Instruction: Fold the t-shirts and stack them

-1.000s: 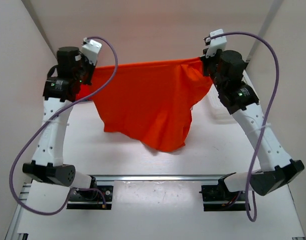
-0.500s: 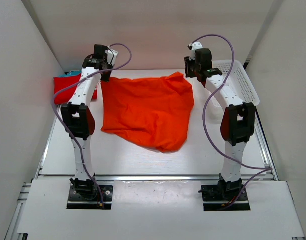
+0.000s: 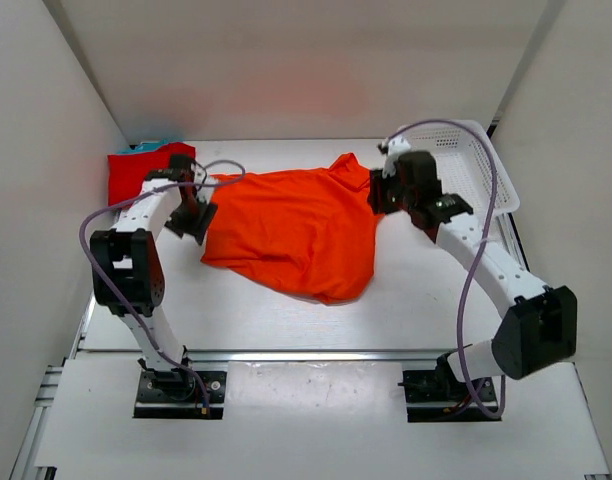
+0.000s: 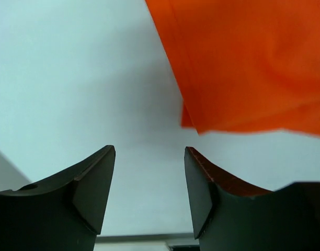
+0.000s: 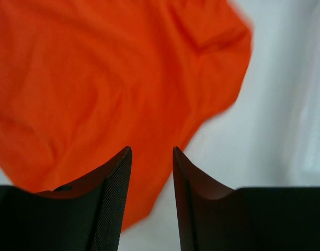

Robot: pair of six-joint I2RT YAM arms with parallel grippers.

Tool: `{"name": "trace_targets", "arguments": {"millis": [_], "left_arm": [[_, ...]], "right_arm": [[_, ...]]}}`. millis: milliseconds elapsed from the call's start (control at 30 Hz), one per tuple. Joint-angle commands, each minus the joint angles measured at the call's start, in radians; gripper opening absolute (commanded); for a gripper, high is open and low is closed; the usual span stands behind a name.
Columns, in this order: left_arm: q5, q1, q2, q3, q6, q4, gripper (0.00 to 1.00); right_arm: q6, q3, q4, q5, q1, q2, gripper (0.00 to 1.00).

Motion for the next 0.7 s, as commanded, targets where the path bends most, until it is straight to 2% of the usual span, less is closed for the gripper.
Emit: {"name": "trace_targets", "arguments": {"millis": [0, 133, 200, 233, 333, 500, 600, 667], "left_arm": [[0.045, -0.011, -0.132, -0.226, 0.01, 0.026, 0.66], [0.041, 0.027, -0.207, -0.386, -0.074, 0.098, 0.66], [0.051, 0.035, -0.217, -0.42, -0.11, 0.128, 0.66], [0.068, 0.073, -0.217, -0.434, -0.132, 0.154, 0.66], [0.086, 0.084, -0.215, -0.435, -0.168, 0.215, 0.66], [0.22, 0.119, -0.22, -0.466, -0.281, 0.33, 0.66], [0.266, 0.125, -0.18, -0.463, -0.292, 0.336, 0.66], [0.249, 0.11, -0.137, -0.449, -0.278, 0.32, 0.66]], "right_arm": [[0.073, -0.209, -0.071, -0.02, 0.018, -0.082, 0.42], [0.112, -0.406, -0.054, -0.066, 0.05, -0.17, 0.41], [0.133, -0.473, -0.037, -0.077, 0.054, -0.201, 0.41], [0.147, -0.497, -0.02, -0.086, 0.045, -0.205, 0.4], [0.17, -0.606, 0.017, -0.1, 0.023, -0.222, 0.38], [0.192, -0.688, 0.036, -0.094, 0.012, -0.224, 0.37], [0.215, -0.728, 0.059, -0.103, 0.002, -0.237, 0.37], [0.236, -0.753, 0.075, -0.103, -0.014, -0.253, 0.38]]}}
